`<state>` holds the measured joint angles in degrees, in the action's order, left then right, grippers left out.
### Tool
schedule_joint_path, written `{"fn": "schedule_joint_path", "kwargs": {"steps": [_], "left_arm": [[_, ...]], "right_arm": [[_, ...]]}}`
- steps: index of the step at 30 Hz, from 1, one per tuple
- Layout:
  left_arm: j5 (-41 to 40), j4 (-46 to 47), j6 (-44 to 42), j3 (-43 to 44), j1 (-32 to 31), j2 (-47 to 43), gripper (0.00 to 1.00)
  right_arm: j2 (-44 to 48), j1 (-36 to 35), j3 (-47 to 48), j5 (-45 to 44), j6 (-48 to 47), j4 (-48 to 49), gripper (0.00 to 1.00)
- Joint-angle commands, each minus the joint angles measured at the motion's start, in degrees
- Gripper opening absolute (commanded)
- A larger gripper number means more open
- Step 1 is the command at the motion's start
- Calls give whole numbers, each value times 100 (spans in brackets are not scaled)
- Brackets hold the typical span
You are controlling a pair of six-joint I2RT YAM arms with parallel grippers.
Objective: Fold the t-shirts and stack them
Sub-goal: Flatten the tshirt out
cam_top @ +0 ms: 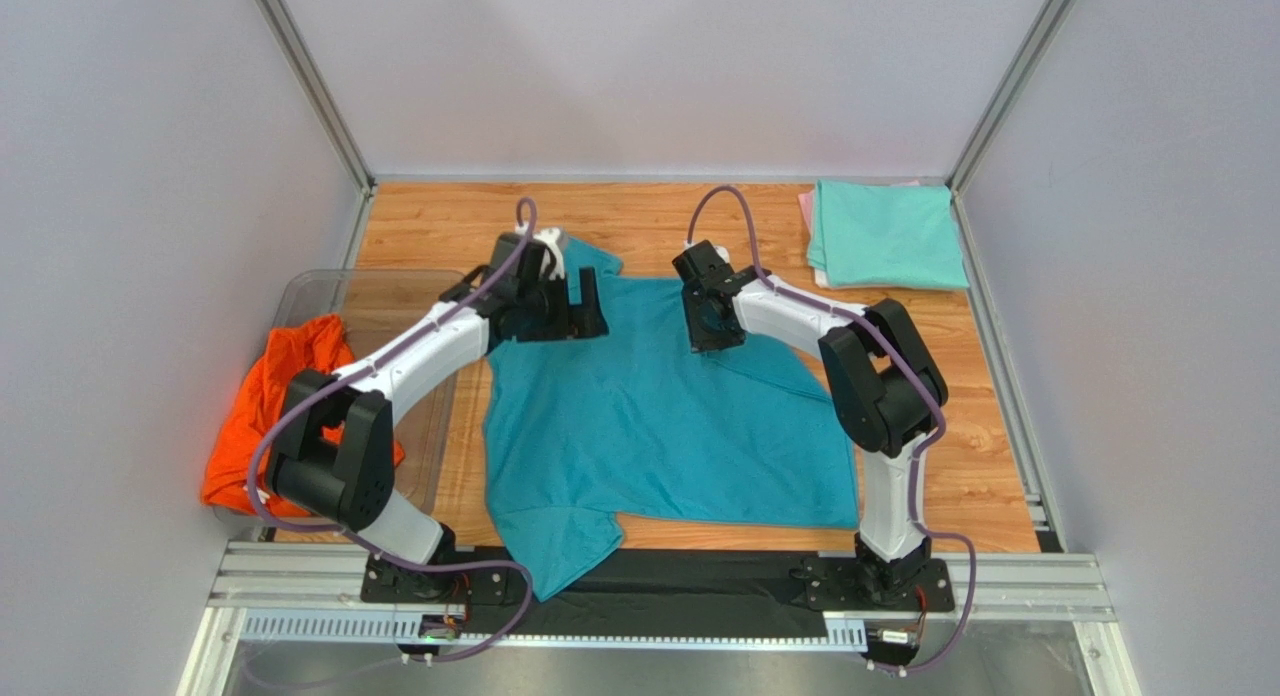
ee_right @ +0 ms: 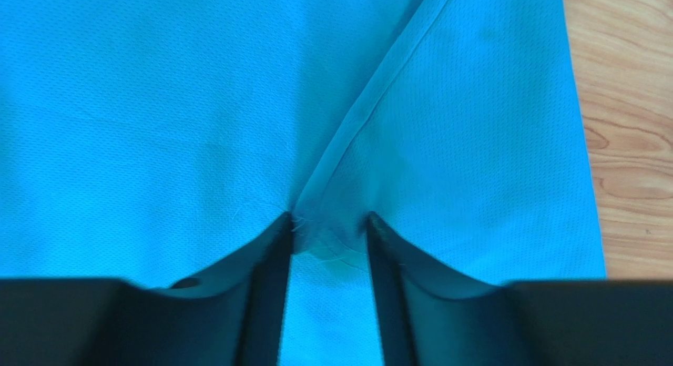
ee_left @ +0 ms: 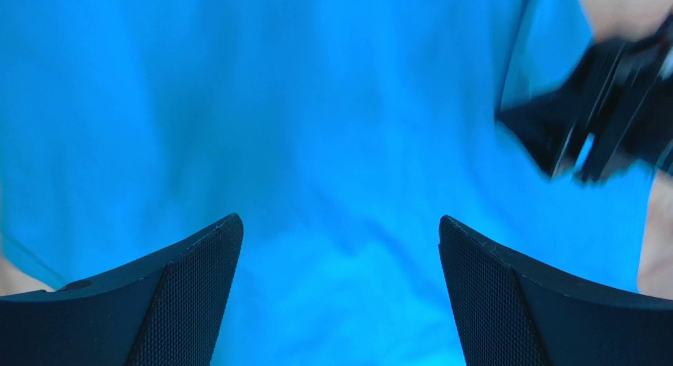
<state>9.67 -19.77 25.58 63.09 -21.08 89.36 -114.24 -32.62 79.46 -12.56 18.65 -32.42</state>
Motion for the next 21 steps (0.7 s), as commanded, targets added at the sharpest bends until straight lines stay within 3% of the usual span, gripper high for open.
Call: {"fn": "schedule_joint_path", "kwargs": {"steps": [1, 10, 21], "left_arm": [[360, 333, 465, -726, -264, -182, 100], [149, 518, 632, -1765, -291, -481, 100], [-211, 202, 562, -2125, -291, -534, 100]], "right_arm": [[-11, 28, 184, -133, -46, -132, 38], [41, 28, 228, -387, 59, -220, 9], [288, 502, 675, -730, -195, -440, 4]]}}
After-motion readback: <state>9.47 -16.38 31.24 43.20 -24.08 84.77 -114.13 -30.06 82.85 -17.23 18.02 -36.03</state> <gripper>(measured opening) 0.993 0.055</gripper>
